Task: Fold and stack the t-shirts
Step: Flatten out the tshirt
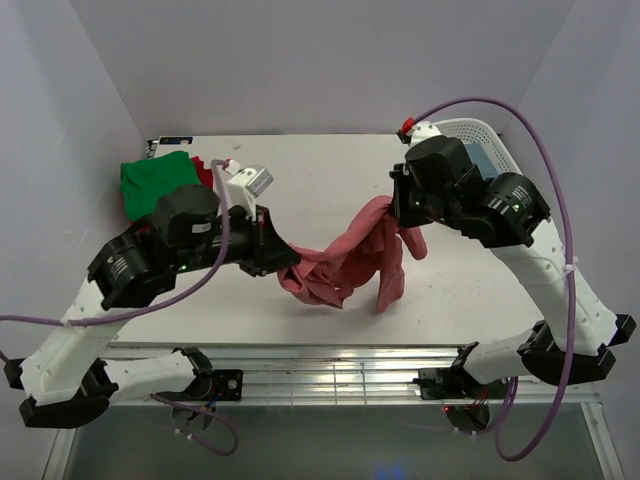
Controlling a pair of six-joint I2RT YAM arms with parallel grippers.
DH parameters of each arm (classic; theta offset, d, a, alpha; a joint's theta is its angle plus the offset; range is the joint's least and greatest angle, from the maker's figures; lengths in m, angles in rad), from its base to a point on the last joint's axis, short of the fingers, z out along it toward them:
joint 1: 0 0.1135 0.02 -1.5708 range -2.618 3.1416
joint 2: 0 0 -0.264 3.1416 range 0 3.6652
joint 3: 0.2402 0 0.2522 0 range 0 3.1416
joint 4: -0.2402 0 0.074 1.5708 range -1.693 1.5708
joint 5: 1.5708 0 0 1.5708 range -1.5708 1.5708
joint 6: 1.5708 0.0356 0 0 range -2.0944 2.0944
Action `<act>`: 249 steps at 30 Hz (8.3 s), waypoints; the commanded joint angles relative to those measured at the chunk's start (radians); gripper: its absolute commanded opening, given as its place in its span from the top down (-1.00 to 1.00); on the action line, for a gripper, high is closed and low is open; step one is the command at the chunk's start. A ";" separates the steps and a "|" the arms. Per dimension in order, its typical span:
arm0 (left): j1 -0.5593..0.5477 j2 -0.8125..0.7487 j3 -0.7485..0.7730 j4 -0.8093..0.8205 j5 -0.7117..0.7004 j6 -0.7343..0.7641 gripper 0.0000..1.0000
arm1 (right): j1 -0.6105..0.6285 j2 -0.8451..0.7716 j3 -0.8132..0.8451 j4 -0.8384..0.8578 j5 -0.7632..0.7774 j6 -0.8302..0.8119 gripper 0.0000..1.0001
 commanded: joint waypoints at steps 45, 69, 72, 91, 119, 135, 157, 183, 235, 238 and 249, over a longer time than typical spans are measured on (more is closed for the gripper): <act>0.424 0.326 -0.660 0.599 -0.264 0.094 -0.25 | -0.288 0.034 -0.715 0.667 -0.448 -0.094 0.04; 0.355 0.534 -0.627 0.671 -0.396 0.105 -0.30 | -0.163 0.027 -0.819 0.744 -0.535 -0.069 0.04; 0.352 0.550 -0.628 0.671 -0.409 0.094 -0.27 | -0.122 0.073 -0.772 0.701 -0.567 -0.098 0.06; 0.351 0.505 -0.608 0.630 -0.507 0.076 1.00 | -0.022 0.249 -0.790 0.672 -0.394 -0.100 0.13; 0.354 -0.009 -0.407 0.123 -0.840 -0.067 1.00 | -0.070 0.213 -0.541 0.522 -0.067 -0.132 0.84; 0.381 -0.163 -0.291 -0.046 -1.143 -0.123 1.00 | -0.245 -0.005 -0.175 0.080 0.287 -0.140 0.85; 0.381 0.032 0.005 0.465 -1.064 0.337 1.00 | -0.281 0.042 0.220 0.262 0.439 -0.324 0.85; 0.395 -0.002 0.252 0.416 -0.354 0.161 1.00 | -0.314 -0.199 0.097 0.583 -0.346 -0.171 0.85; 0.628 0.217 0.000 1.074 -0.229 0.254 1.00 | -0.584 0.053 0.129 1.186 -0.299 -0.370 0.85; 0.631 0.154 -0.227 1.042 -0.193 0.257 1.00 | -0.584 -0.037 -0.176 1.161 -0.355 -0.350 0.85; 0.630 0.057 -0.927 0.883 -0.011 0.209 1.00 | -0.584 -0.236 -0.930 0.980 -0.379 -0.249 0.85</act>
